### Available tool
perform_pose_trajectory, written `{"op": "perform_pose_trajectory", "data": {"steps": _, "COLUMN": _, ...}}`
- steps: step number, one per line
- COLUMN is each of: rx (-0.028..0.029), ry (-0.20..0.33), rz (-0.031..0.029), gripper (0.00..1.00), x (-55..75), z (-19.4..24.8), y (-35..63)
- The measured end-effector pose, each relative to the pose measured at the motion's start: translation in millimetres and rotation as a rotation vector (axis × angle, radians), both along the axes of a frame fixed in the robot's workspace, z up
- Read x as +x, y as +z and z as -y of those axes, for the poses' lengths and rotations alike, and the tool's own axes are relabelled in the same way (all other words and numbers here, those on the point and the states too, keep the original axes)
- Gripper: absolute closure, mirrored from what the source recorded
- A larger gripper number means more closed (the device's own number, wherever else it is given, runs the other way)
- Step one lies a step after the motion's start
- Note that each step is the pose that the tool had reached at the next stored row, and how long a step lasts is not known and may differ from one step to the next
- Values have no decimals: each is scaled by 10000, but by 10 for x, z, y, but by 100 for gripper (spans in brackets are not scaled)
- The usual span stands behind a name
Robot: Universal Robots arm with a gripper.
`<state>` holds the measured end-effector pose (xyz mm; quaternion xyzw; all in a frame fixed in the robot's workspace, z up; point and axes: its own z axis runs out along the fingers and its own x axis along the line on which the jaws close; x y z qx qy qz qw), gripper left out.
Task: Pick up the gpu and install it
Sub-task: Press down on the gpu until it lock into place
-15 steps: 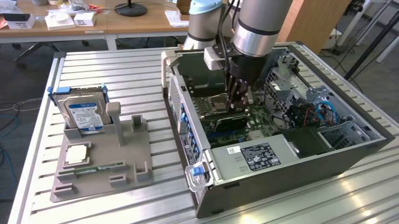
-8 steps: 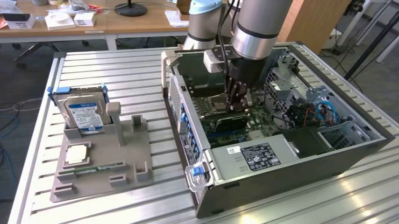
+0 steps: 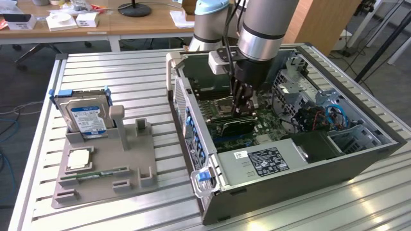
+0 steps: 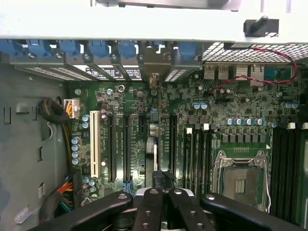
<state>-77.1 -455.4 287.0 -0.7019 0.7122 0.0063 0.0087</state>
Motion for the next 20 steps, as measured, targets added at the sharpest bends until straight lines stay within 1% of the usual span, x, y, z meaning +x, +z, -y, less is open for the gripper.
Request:
{"op": "perform_pose_trajectory", "data": {"steps": 3, "rx": 1, "ry": 0, "rz": 0, "gripper": 90, "x": 0, "z": 0, "y": -46}}
{"op": "perform_pose_trajectory", "data": {"steps": 9, "rx": 1, "ry": 0, "rz": -1, "gripper": 90, "x": 0, "z": 0, "y": -109}}
{"op": "perform_pose_trajectory", "data": {"steps": 20, "rx": 3, "ry": -1, "rz": 0, "gripper": 90, "x": 0, "z": 0, "y": -131}}
